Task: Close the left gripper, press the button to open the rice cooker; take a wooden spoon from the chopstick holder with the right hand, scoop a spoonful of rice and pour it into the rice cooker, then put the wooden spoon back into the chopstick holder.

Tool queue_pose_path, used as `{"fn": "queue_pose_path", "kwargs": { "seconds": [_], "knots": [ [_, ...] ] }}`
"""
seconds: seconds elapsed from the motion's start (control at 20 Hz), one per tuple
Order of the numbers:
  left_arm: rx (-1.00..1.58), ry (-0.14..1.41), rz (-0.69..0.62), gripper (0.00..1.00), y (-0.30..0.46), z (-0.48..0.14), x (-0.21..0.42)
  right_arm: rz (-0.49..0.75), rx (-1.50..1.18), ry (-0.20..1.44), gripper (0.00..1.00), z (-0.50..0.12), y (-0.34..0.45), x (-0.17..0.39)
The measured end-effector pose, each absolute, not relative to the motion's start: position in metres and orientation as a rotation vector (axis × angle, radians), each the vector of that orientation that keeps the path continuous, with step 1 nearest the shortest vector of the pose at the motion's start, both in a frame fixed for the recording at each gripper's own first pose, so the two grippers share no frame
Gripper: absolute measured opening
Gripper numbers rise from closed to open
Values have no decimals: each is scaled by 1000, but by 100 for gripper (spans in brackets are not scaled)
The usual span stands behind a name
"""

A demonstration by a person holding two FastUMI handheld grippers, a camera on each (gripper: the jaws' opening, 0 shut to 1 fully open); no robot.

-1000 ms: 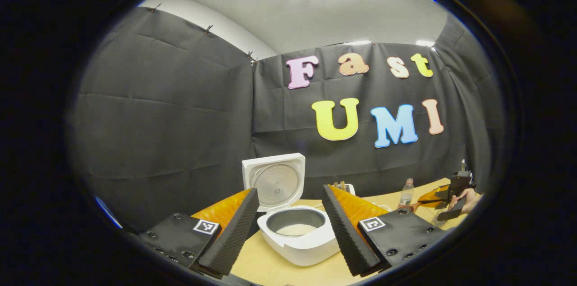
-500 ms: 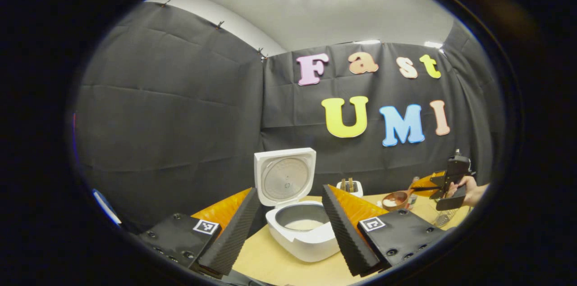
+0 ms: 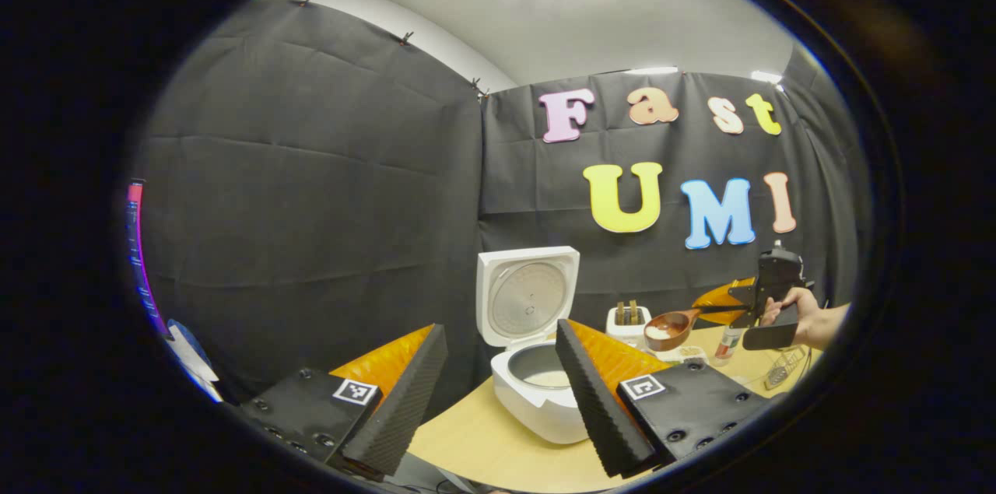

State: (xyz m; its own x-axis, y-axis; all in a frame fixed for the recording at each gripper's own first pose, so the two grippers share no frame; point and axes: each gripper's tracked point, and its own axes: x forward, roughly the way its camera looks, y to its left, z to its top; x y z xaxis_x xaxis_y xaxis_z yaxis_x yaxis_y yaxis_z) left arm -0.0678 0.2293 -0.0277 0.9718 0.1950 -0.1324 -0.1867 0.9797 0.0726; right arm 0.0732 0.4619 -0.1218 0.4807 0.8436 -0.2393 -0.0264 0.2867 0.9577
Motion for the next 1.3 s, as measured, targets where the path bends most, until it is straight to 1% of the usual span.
{"fn": "queue_pose_path", "kwargs": {
  "seconds": [0.35,0.65,0.8,1.05,1.2,1.3],
  "knots": [
    [38,160,258,97,260,-40,-81,795,997,894,7,-110,538,59],
    [31,183,328,97,286,-47,-103,841,832,891,7,-132,593,45],
    [36,192,365,97,293,-51,-109,859,684,869,7,-147,609,40],
    [20,212,409,97,302,-58,-113,923,329,730,7,-161,631,38],
    [11,217,424,98,303,-60,-116,980,136,621,7,-154,641,29],
    [3,218,428,98,305,-62,-117,1015,-1,521,7,-147,646,25]
  ]
}}
